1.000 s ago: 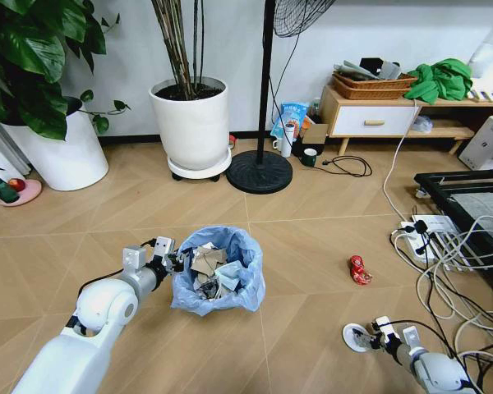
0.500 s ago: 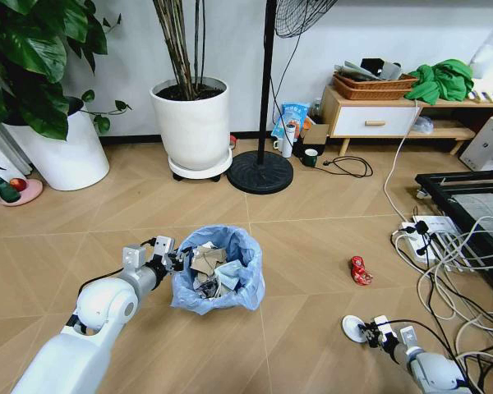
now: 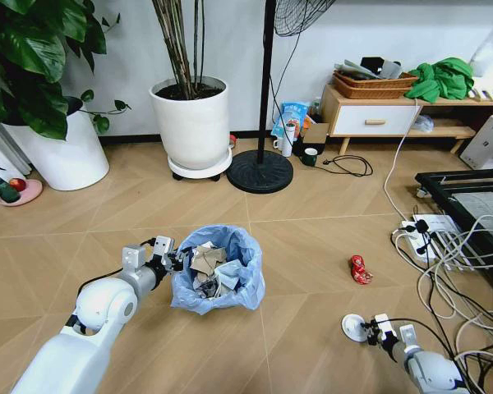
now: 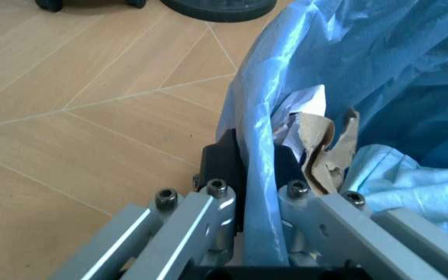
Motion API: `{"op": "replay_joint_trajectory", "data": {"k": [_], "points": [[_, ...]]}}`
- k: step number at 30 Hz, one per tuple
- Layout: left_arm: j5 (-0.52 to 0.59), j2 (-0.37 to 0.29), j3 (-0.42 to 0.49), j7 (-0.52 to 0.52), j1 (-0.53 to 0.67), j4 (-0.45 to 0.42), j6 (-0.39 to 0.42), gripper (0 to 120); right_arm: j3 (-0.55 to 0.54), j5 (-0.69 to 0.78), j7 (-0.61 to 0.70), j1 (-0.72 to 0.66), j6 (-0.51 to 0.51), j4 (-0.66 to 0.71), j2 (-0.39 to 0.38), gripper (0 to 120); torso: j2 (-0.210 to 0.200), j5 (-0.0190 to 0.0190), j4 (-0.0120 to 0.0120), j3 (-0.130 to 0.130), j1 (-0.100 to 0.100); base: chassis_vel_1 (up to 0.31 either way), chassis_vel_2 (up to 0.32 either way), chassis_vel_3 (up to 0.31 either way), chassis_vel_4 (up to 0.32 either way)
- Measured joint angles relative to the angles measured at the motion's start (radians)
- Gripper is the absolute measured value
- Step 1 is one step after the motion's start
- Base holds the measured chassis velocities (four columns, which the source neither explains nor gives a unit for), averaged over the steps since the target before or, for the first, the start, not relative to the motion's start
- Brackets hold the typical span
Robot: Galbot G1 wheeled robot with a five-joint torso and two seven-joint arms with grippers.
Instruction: Pick up the trash bin and place the garbage on the floor into it.
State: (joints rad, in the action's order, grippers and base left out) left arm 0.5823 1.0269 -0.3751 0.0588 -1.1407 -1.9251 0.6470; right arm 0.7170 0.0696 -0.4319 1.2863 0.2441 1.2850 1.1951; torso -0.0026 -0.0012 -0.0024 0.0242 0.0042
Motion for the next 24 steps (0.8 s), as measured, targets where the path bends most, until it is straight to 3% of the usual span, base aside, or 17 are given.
{"op": "replay_joint_trajectory", "data": {"k": [12, 16, 24], "points": [[0.0, -0.006, 0.004, 0.0, -0.002, -0.002, 0.001, 1, -0.02, 0.117, 0.034, -0.053, 0.03, 0.217, -0.076, 0, 0.0, 0.0001, 0.0, 0.0, 0.0, 0.0, 0.0, 0.0, 0.0], [0.0, -0.003, 0.013, 0.0, 0.005, 0.006, 0.002, 1, -0.098, 0.312, 0.116, -0.099, 0.101, 0.388, -0.106, 0, 0.0, 0.0003, 0.0003, 0.0, 0.0, 0.0, 0.0, 0.0, 0.0], [0.001, 0.003, 0.029, -0.002, 0.028, 0.02, 0.004, 1, -0.248, 0.497, 0.205, -0.202, 0.178, 0.595, -0.159, 0, 0.0, 0.0005, 0.0002, 0.0, 0.0, 0.0, 0.0, 0.0, 0.0]]}}
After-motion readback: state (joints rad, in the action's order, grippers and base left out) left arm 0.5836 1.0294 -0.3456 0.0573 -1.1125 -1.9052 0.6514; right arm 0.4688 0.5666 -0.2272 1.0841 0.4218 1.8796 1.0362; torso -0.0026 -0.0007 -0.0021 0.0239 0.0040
